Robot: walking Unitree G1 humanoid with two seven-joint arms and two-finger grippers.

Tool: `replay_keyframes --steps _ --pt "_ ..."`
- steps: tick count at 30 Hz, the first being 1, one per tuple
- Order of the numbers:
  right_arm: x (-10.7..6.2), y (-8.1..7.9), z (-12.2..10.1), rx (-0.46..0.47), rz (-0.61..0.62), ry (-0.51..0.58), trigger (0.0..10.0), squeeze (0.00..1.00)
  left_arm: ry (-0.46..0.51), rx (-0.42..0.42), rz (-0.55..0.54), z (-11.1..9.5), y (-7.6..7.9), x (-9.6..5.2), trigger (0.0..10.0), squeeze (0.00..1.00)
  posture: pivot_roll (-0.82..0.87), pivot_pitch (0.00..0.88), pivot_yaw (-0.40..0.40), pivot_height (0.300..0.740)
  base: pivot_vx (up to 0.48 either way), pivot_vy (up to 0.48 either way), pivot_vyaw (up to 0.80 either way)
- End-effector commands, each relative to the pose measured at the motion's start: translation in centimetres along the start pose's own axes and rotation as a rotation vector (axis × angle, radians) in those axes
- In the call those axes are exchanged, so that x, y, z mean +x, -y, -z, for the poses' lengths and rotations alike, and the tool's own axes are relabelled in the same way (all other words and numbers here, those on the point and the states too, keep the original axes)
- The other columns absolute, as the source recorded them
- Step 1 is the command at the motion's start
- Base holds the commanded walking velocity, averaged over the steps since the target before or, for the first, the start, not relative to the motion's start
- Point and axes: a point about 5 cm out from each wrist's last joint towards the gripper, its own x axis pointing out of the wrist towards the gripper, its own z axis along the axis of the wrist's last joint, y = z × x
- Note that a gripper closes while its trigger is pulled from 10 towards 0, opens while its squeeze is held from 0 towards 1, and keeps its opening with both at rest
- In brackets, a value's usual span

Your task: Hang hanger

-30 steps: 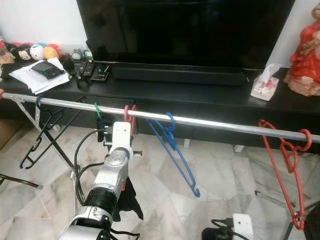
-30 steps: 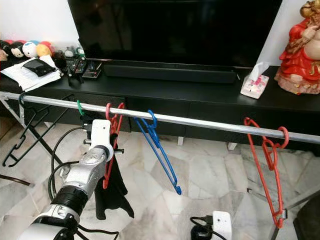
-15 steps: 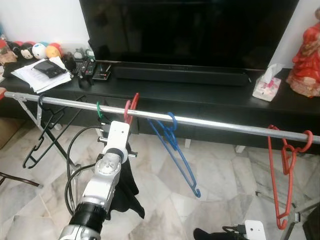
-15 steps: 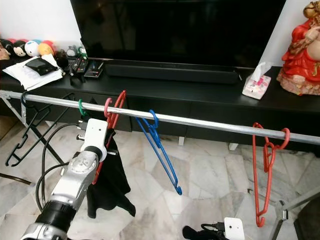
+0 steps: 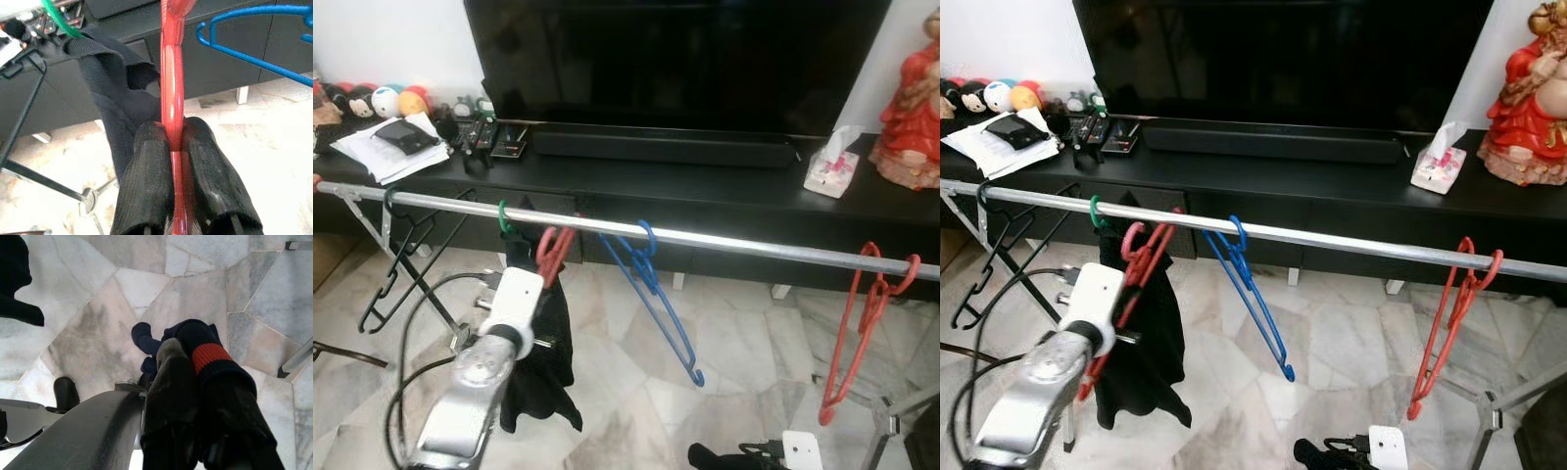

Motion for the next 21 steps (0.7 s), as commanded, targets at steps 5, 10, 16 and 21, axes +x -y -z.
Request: replay_keyframes --steps 5,10,16,21 --pt "-0.1 0.1 0.2 -0.003 0.001 -0.003 10.0 0.00 -0.053 0.055 0.102 1.8 -0.9 -2.4 10.0 0.00 -0.12 0.011 0.003 0.740 0.000 0.000 0.00" --pt "0.0 -0.2 0.0 -0.012 -0.011 0.013 10.0 0.00 -0.163 0.038 0.094 4.3 -1.8 -3.6 10.0 0.00 -0.12 0.012 -0.001 0.740 0.000 0.000 0.00" --pt "0.0 -0.2 -0.1 -0.010 -0.008 0.019 10.0 0.00 -0.074 -0.008 0.014 3.0 -1.6 -3.4 10.0 0.00 -0.11 0.010 -0.001 0.740 0.000 0.000 0.00" --pt "0.0 -0.7 0.3 -0.012 -0.011 0.010 10.0 0.00 0.002 0.014 0.039 3.2 -0.2 -4.9 10.0 0.00 -0.12 0.011 0.003 0.740 0.000 0.000 0.00"
